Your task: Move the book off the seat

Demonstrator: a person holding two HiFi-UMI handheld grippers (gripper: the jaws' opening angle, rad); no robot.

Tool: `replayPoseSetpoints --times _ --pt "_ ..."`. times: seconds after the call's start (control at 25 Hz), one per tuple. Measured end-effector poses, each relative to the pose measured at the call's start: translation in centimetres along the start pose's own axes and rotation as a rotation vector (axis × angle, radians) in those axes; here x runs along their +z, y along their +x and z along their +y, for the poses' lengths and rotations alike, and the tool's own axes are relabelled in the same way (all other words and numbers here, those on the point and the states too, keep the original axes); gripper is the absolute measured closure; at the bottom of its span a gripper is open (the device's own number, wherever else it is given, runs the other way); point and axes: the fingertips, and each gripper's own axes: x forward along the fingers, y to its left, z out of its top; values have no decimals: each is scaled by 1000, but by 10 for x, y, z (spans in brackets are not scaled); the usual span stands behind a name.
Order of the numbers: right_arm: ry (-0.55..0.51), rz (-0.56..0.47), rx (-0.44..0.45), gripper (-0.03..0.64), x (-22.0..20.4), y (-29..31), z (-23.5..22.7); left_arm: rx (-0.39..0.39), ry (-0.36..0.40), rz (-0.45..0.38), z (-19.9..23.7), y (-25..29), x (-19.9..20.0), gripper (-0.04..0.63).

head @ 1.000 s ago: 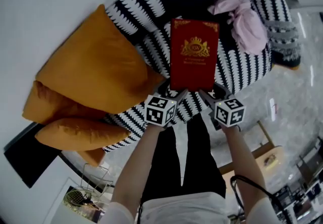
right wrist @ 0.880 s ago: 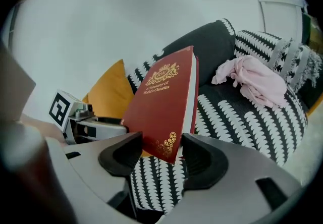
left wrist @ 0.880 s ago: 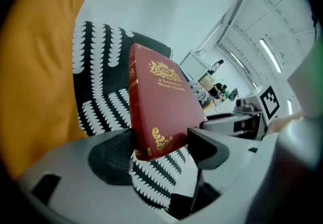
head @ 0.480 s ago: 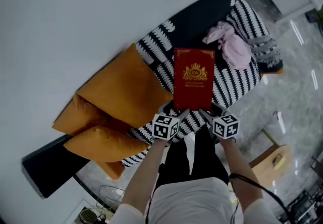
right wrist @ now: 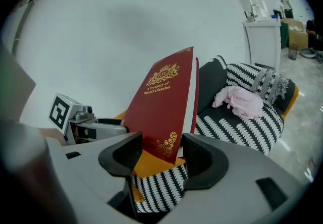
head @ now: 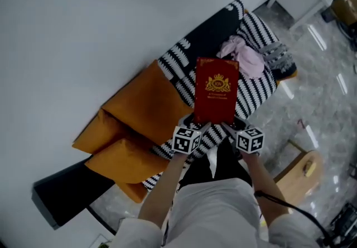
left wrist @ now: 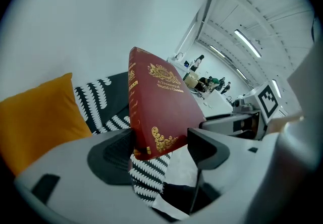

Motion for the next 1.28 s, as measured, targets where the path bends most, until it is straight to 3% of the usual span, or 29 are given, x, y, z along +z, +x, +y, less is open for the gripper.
replayPoseSetpoints --times 0.4,0.76,1.28 --pt "49 -108 -46 353 -6 -67 43 -43 83 -13 -52 -55 5 267" --pt "101 -221 -141 353 -16 -125 48 -144 192 23 -103 -67 9 265" --pt "214 -371 -270 353 -70 -234 6 -277 361 103 -222 -43 -20 266"
